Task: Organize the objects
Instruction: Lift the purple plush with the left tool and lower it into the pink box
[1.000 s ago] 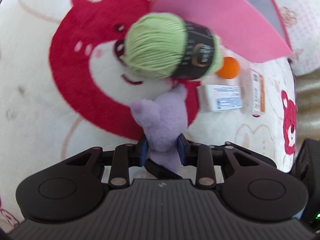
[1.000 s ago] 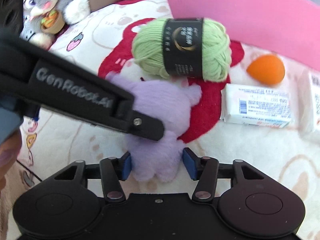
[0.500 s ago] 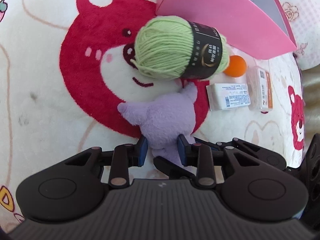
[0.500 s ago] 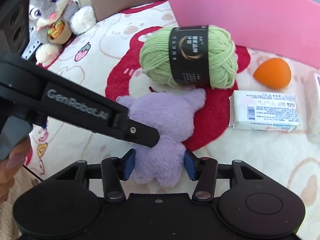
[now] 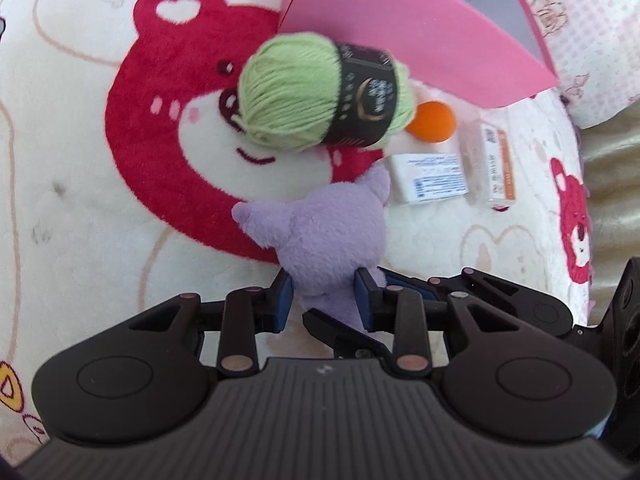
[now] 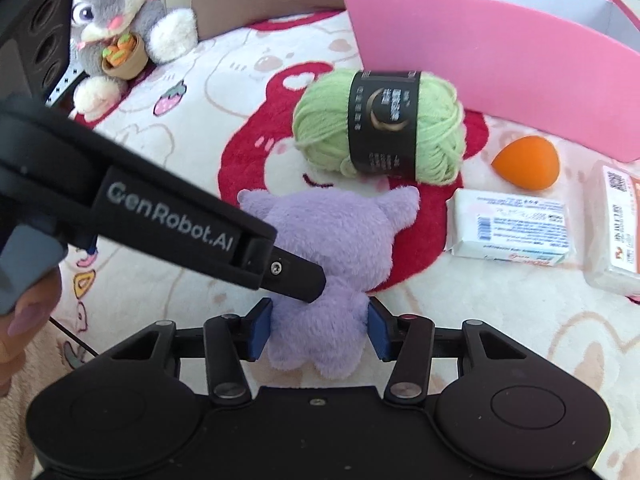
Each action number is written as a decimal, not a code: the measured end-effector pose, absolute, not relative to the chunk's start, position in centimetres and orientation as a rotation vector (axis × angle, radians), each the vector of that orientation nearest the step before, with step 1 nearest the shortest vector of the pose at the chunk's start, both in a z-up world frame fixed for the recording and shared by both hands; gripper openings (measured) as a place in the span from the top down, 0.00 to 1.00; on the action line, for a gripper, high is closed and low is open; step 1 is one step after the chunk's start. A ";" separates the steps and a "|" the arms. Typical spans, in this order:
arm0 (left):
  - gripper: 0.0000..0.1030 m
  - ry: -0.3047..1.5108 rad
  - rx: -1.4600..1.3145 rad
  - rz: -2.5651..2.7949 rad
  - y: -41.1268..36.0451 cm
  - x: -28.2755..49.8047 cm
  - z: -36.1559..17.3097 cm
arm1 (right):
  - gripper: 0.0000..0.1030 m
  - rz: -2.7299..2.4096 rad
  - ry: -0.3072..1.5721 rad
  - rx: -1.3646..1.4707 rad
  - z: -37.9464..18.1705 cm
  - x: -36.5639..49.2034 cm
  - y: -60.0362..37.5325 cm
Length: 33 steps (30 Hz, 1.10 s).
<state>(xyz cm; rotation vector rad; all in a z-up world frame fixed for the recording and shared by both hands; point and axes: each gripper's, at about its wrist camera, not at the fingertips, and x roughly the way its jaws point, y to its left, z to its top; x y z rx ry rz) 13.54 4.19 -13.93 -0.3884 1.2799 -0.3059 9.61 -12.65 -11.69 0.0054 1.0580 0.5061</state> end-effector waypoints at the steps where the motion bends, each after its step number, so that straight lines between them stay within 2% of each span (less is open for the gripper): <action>1: 0.70 1.267 -0.385 -0.318 4.2 13.4 -13.5 | 0.47 0.505 1.050 0.013 -11.3 9.5 -12.9; 19: 0.70 1.107 -0.198 -0.487 1.1 11.5 -6.3 | 0.47 0.467 0.888 0.103 -6.0 7.7 -14.8; 33: 0.70 1.032 -0.234 -0.534 0.9 12.4 -0.4 | 0.47 0.457 0.813 0.110 -0.2 9.1 -15.7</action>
